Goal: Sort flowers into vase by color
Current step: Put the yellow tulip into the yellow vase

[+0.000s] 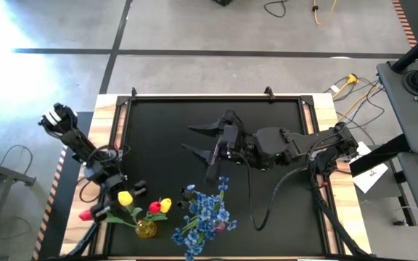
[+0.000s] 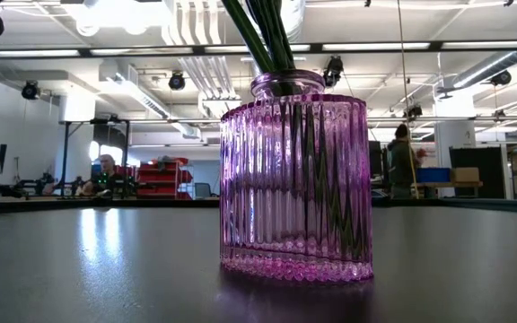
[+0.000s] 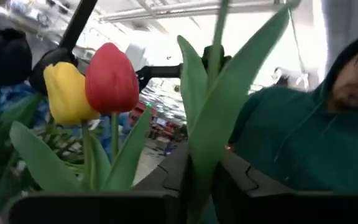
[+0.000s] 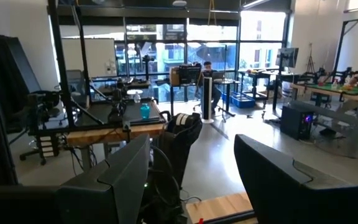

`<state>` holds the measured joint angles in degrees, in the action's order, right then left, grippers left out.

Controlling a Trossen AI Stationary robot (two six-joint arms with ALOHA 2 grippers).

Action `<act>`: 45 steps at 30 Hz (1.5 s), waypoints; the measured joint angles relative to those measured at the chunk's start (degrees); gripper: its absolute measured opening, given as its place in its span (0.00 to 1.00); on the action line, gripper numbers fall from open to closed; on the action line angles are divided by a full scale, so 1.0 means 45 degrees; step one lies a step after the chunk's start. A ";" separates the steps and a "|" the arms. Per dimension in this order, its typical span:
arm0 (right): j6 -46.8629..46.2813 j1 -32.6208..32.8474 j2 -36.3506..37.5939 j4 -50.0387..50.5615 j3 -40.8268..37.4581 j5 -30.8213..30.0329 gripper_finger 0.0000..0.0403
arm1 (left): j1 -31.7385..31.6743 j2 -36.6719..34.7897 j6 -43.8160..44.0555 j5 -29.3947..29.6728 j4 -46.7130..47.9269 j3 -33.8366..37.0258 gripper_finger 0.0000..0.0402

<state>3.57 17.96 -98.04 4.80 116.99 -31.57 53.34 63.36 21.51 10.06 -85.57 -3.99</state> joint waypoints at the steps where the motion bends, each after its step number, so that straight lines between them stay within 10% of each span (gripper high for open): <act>1: -0.0014 0.0000 0.0000 0.0004 0.0000 0.0000 0.56 | 0.0000 -0.0090 0.0362 -0.0006 0.0000 0.0018 0.09; 18: 0.0005 0.0000 0.0000 0.0059 0.0000 0.0000 0.56 | 0.0223 -0.1466 0.0757 0.0324 0.3337 -0.0646 0.25; 36: 0.0217 0.0102 0.0010 0.0203 0.0000 0.0010 0.56 | 0.0223 -0.5559 0.2476 0.0317 2.0644 -0.6096 0.25; 45: 0.0563 0.0582 0.0019 0.0205 0.0000 0.0010 0.56 | 0.0223 -0.5487 0.2695 0.0312 2.5236 -0.8654 0.25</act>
<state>6.10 20.57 -97.95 5.72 116.99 -31.53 54.35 38.67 33.64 11.46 27.99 -42.94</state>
